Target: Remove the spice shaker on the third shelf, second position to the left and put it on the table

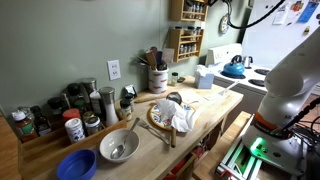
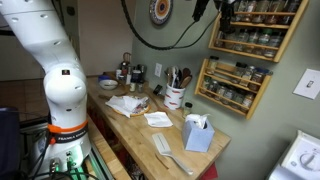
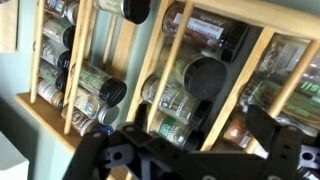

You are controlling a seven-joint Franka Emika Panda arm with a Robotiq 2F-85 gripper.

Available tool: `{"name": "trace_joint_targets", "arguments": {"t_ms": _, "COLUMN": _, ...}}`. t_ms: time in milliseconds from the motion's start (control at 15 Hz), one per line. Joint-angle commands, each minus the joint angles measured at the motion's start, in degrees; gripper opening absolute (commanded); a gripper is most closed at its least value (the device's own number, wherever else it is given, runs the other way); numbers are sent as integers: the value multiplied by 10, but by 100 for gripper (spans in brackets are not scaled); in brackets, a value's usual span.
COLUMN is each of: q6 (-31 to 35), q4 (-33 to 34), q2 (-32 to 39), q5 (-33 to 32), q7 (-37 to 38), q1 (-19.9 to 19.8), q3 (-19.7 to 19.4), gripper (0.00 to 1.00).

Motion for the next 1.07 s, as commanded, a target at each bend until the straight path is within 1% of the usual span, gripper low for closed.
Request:
{"name": "trace_joint_targets", "arguments": {"t_ms": 0, "q6": -76, "q4": 5, "q2": -36, "q5": 0, "q7": -99, "q1": 22, "q3": -19, "gripper": 100}}
{"name": "trace_joint_targets", "arguments": {"t_ms": 267, "q6": -161, "q4": 31, "q2": -45, "q5": -65, "q7": -166, "q1": 6, "q3": -16, "gripper": 100}}
{"name": "trace_joint_targets", "arguments": {"t_ms": 400, "q6": -200, "q4": 48, "q2": -45, "q5": -96, "q7": -194, "q1": 5, "q3": -12, "gripper": 100}}
{"name": "trace_joint_targets", "arguments": {"t_ms": 600, "q6": -237, "q4": 72, "q2": -42, "q5": -149, "q7": -230, "q1": 5, "q3": 1, "gripper": 100}}
{"name": "trace_joint_targets", "arguments": {"t_ms": 733, "q6": -230, "q4": 81, "q2": -37, "q5": -185, "q7": -251, "q1": 6, "q3": 16, "gripper": 100}}
{"name": "trace_joint_targets", "arguments": {"t_ms": 800, "q6": -219, "q4": 70, "q2": -41, "q5": -155, "q7": -231, "q1": 9, "q3": 4, "gripper": 100}}
{"name": "trace_joint_targets", "arguments": {"t_ms": 1000, "q6": -219, "q4": 77, "q2": -39, "q5": -174, "q7": -241, "q1": 11, "q3": 15, "gripper": 100}}
